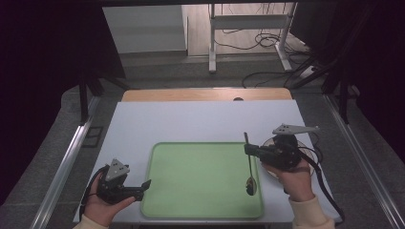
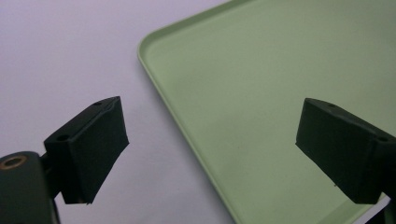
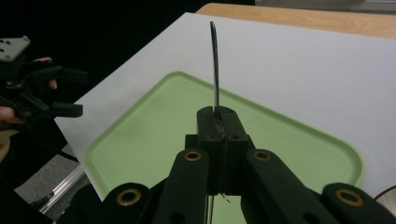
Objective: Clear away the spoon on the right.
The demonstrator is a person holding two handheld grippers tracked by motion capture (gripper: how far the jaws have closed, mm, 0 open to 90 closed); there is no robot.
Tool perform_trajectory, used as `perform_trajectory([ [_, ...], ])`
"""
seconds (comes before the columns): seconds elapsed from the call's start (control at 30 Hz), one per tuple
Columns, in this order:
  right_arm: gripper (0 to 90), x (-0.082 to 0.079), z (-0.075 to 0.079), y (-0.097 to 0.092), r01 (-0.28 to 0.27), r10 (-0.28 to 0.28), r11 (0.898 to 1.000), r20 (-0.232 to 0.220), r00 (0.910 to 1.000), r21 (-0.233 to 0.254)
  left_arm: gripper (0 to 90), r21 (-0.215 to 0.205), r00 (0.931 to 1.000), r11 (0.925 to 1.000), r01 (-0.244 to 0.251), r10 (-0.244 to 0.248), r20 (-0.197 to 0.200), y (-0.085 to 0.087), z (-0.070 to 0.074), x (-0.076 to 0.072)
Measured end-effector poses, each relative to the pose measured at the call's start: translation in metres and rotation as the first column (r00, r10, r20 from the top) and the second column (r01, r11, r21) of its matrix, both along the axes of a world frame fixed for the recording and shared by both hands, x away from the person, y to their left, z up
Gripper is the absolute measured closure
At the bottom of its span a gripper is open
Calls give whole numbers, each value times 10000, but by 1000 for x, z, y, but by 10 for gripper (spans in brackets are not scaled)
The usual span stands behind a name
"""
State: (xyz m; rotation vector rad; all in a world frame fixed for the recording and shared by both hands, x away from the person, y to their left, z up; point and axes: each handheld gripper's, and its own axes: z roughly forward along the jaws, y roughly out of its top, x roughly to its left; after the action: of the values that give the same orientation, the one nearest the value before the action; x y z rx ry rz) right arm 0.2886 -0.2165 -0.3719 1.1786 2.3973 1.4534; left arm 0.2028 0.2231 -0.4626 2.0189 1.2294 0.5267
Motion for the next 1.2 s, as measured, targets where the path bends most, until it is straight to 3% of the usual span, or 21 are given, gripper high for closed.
perform_trajectory([
  [0.5, 886, 11, -34, 23, 71, -175, 9920, -812, 9965, -1262, 90, -24, 10000, 10000, -27, 27, -53, 1, -1, 0],
  [0.53, 886, 15, -43, 25, 245, -406, 9866, -974, 9944, -1613, 89, -33, 10000, 10000, -24, 24, -43, 0, -1, -1],
  [0.6, 886, 16, -46, 25, 301, -481, 9853, -1045, 9934, -1680, 89, -34, 10000, 10000, -25, 25, -41, 0, -1, -1],
  [0.67, 886, 20, -55, 26, 316, -565, 9843, -1406, 9885, -1734, 89, -6, 10000, 10000, -22, 22, -43, 1, 0, 0],
  [0.93, 883, 26, -69, 29, 608, -1001, 9700, -1585, 9823, -2356, 90, 9, 10000, 10000, -10, 10, -41, 1, -1, -1],
  [1.0, 883, 26, -71, 30, 613, -1014, 9703, -1632, 9814, -2340, 90, 0, 10000, 10000, -14, 14, -39, 1, -1, -1],
  [1.2, 879, 34, -86, 37, 696, -1256, 9617, -2008, 9716, -2650, 90, 34, 10000, 10000, 1, 0, -70, 1, -1, 0],
])
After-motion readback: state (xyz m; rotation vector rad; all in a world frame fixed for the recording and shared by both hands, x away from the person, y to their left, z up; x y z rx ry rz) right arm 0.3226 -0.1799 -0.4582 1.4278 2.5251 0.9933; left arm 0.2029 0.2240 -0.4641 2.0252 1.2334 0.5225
